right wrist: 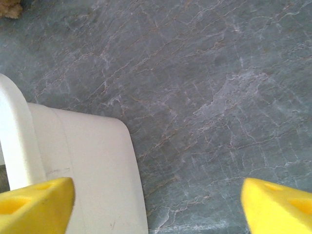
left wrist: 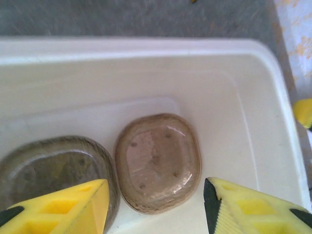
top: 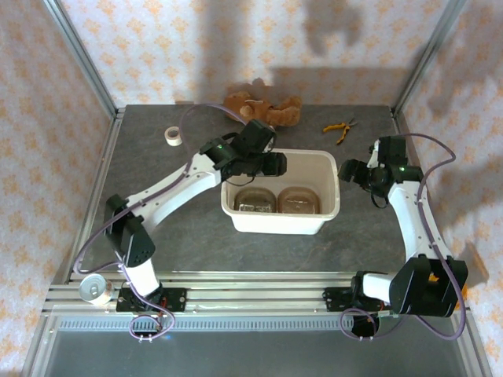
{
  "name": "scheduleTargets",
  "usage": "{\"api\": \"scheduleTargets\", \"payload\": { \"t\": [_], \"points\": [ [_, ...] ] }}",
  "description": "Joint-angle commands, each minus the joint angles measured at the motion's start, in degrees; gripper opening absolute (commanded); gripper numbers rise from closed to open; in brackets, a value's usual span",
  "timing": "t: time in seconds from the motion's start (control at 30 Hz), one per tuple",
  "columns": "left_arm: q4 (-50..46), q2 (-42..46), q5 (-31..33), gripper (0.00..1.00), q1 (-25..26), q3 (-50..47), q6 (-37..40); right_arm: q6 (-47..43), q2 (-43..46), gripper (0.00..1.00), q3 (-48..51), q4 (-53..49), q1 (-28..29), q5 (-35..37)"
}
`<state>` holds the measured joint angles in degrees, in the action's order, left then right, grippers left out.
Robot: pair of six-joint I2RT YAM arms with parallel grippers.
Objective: Place the plates into the plastic bin on the countertop
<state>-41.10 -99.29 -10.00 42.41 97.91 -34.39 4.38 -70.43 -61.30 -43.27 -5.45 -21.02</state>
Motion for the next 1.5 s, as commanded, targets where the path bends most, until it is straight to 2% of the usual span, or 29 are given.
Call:
{"api": "scheduleTargets", "payload": {
  "t": [0.0,0.17,0.3,0.37,0.47,0.57,0.63,0.83,0.93,1.03,1.2,1.27,1.3,1.33,1.47],
  "points": [
    [-1.05,4.89,8.63,0.56,-1.17,-0.15,6.09,0.52,0.87,0.92,-2.84,0.09,-0.08,4.19],
    [-0.85,12.85,12.63,0.58,-8.75,-4.6,8.24,0.89,-0.1,0.99,-4.88,2.59,-0.02,6.07],
    [3.33,20.88,16.89,0.67,-15.24,-12.48,11.01,0.53,0.41,0.99,-3.12,6.19,-0.04,9.46],
    [5.73,24.98,22.35,0.77,-17.49,-17.68,13.29,1.49,2.22,0.99,0.06,9.92,-0.08,13.69],
    [7.85,29.55,30.14,0.99,-21.94,-25.43,14.54,3.03,8.3,1.0,9.08,20.24,-0.06,21.05],
    [10.96,33.31,37.71,0.99,-25.98,-34.04,14.52,1.6,13.92,1.0,19.74,31.95,-0.04,25.59],
    [14.35,35.24,39.58,0.99,-28.03,-39.73,15.5,0.71,15.38,1.0,25.6,37.84,-0.06,26.31],
    [25.44,35.96,46.93,0.99,-30.27,-53.44,16.98,3.1,9.34,0.99,35.01,48.46,-0.08,32.33],
    [41.47,36.02,47.58,0.99,-30.25,-64.06,24.89,3.09,5.73,0.99,39.84,60.16,-0.08,31.79],
    [58.05,35.41,47.28,0.99,-30.23,-72.68,28.43,0.89,3.98,0.99,40.36,66.31,-0.01,29.31],
    [70.79,30.39,46.61,0.99,-30.35,-77.97,30.98,-1.98,0.79,0.99,41.04,73.53,0.0,26.25],
    [71.69,29.76,45.32,0.99,-30.44,-77.57,31.41,-2.92,-0.67,0.99,41.49,76.95,0.0,25.28],
    [77.16,28.58,44.65,0.99,-30.47,-78.88,32.78,-3.35,-1.69,0.99,41.46,79.03,0.03,24.95],
    [81.61,27.37,44.22,0.99,-30.47,-79.88,34.1,-3.67,-2.6,0.99,40.22,77.93,0.0,24.87],
    [84.64,23.93,41.27,0.99,-31.41,-78.55,34.35,-4.37,-3.76,0.99,38.73,76.26,0.0,23.3]
  ]
}}
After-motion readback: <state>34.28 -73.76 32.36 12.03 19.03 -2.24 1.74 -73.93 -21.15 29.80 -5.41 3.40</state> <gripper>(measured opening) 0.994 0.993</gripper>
